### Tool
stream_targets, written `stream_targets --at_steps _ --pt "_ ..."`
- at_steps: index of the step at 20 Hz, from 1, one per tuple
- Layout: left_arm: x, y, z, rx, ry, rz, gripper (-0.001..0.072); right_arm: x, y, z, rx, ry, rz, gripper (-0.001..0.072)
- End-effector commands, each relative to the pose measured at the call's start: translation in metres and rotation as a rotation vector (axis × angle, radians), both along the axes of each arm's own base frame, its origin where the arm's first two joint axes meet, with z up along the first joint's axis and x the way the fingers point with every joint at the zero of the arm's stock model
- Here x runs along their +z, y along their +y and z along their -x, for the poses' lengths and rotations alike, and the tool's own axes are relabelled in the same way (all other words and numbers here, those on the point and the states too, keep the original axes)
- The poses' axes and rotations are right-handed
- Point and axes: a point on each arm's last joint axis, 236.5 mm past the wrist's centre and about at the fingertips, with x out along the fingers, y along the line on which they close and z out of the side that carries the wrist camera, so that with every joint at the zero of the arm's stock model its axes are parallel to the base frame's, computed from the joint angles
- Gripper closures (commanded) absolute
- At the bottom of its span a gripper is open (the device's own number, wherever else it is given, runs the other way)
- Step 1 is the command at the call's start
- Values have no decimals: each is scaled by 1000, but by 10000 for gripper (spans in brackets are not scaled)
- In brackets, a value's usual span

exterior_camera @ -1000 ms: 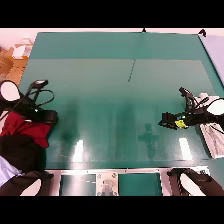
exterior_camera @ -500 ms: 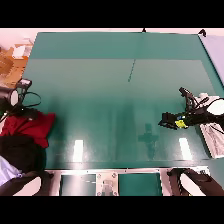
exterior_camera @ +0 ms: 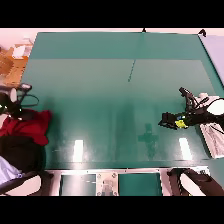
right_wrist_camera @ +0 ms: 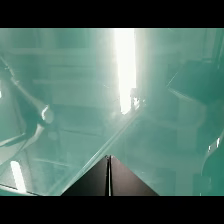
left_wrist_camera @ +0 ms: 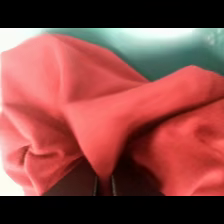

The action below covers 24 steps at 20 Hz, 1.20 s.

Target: Fold the shirts.

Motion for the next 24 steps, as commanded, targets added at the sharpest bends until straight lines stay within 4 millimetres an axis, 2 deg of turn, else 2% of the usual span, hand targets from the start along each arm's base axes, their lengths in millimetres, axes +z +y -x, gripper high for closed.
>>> stream_targets --at_steps 1,3,4,6,7,8,9,11,13,15,16,18,19,21,24 --pt "61 -42 -42 36 -203 194 687 0 0 0 0 1 0 687" --pt "129 -98 -73 -40 -403 375 687 0 0 0 0 1 0 687" --pt "164 -129 -80 -97 -484 449 687 0 0 0 0 0 0 687" --pt "224 -207 -80 -254 -593 605 688 0 0 0 -2 1 0 686" --pt "241 -246 -74 -331 -604 678 688 0 0 0 -1 1 0 676" --pt "251 -282 -65 -398 -603 752 688 0 0 0 -1 1 0 632" --pt "254 -318 -56 -458 -593 816 688 0 0 0 -1 2 0 617" --pt "242 -375 -42 -549 -531 879 688 0 0 0 -1 1 0 617" --pt "208 -424 -28 -611 -415 906 687 0 0 0 -1 1 0 619" --pt "163 -461 -19 -636 -299 905 686 0 1 0 -2 1 -4 630" --pt "140 -474 -19 -631 -253 899 678 0 1 0 -2 1 -5 630" --pt "108 -478 -23 -571 -184 887 95 0 1 0 -2 1 -6 630" --pt "102 -471 -26 -518 -160 884 68 0 1 0 -2 1 -6 629" --pt "105 -445 -34 -468 -133 868 68 0 1 0 -3 1 -5 630" --pt "114 -387 -45 -368 -87 838 68 0 1 0 -2 1 -4 630"
